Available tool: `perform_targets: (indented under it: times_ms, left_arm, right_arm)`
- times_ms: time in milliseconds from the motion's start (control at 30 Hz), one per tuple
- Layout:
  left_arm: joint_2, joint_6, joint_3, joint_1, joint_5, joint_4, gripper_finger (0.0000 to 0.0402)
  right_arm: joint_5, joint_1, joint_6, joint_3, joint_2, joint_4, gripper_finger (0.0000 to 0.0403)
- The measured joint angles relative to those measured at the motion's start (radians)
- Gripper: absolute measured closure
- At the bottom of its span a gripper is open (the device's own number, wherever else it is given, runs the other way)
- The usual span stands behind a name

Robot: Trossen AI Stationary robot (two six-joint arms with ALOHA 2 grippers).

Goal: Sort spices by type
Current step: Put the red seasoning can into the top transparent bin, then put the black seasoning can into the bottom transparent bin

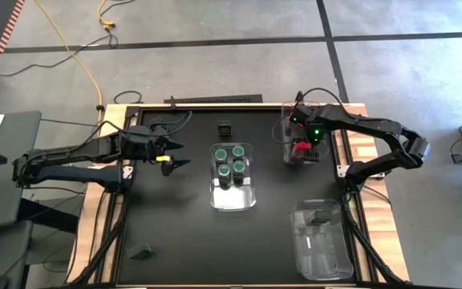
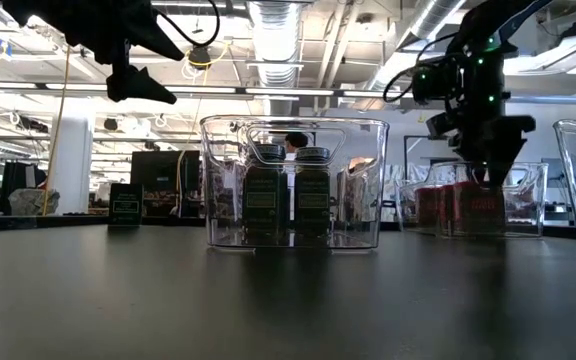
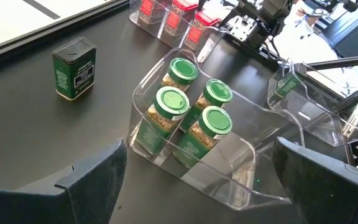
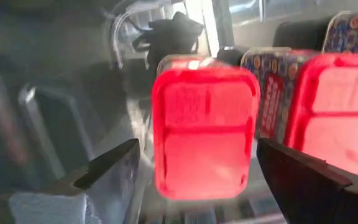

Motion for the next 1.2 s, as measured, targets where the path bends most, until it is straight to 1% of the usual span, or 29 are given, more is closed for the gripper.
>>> perform_targets:
  times_ms: [100, 200, 267, 400, 467, 567, 700, 767, 833, 900, 933, 967, 1033, 1200]
  left_arm:
    - [0.000, 0.000, 0.000, 0.000, 0.000, 0.000, 0.0019]
    - [0.000, -0.015, 0.000, 0.000, 0.000, 0.000, 0.0019]
    - [0.000, -0.019, 0.000, 0.000, 0.000, -0.001, 0.0019]
    - [0.000, -0.008, 0.000, 0.000, 0.000, -0.007, 0.0019]
    - [0.000, -0.008, 0.000, 0.000, 0.000, -0.010, 0.0019]
    - [0.000, -0.008, 0.001, 0.000, 0.000, -0.033, 0.0019]
    - [0.000, -0.006, 0.001, 0.000, -0.004, -0.035, 0.0019]
    - [0.000, 0.002, 0.001, 0.001, -0.012, -0.037, 0.0019]
    - [0.000, 0.021, 0.001, 0.001, -0.012, -0.037, 0.0019]
    - [0.000, 0.048, 0.001, 0.001, -0.012, -0.037, 0.0019]
    - [0.000, 0.053, 0.001, 0.001, -0.012, -0.037, 0.0019]
    - [0.000, 0.055, 0.001, 0.001, -0.012, -0.037, 0.0019]
    - [0.000, 0.057, 0.001, 0.001, -0.012, -0.040, 0.0019]
    - [0.000, 0.098, 0.001, 0.001, -0.012, -0.077, 0.0019]
  right_arm:
    - [0.000, -0.005, 0.000, 0.042, -0.008, -0.047, 0.0039]
    - [0.000, -0.014, 0.023, 0.090, -0.032, -0.058, 0.0040]
    - [0.000, -0.020, 0.061, 0.124, -0.049, -0.060, 0.0041]
    - [0.000, -0.027, 0.191, 0.193, -0.100, -0.031, 0.0041]
    - [-0.001, -0.027, 0.253, 0.201, -0.133, 0.044, 0.0041]
    - [-0.030, -0.025, 0.361, 0.202, -0.168, 0.229, 0.0041]
    - [-0.040, -0.021, 0.506, 0.203, -0.146, 0.515, 0.0041]
    - [-0.041, -0.009, 0.531, 0.203, -0.116, 0.668, 0.0042]
    - [-0.061, 0.012, 0.490, 0.203, -0.076, 0.823, 0.0045]
    - [-0.153, 0.038, 0.430, 0.212, -0.022, 0.952, 0.0046]
    - [-0.202, 0.052, 0.411, 0.236, 0.013, 0.981, 0.0047]
    - [-0.228, 0.067, 0.396, 0.273, 0.055, 0.985, 0.0048]
    - [-0.240, 0.099, 0.352, 0.375, 0.149, 0.920, 0.0048]
    - [-0.241, 0.144, 0.150, 0.717, 0.428, 0.594, 0.0049]
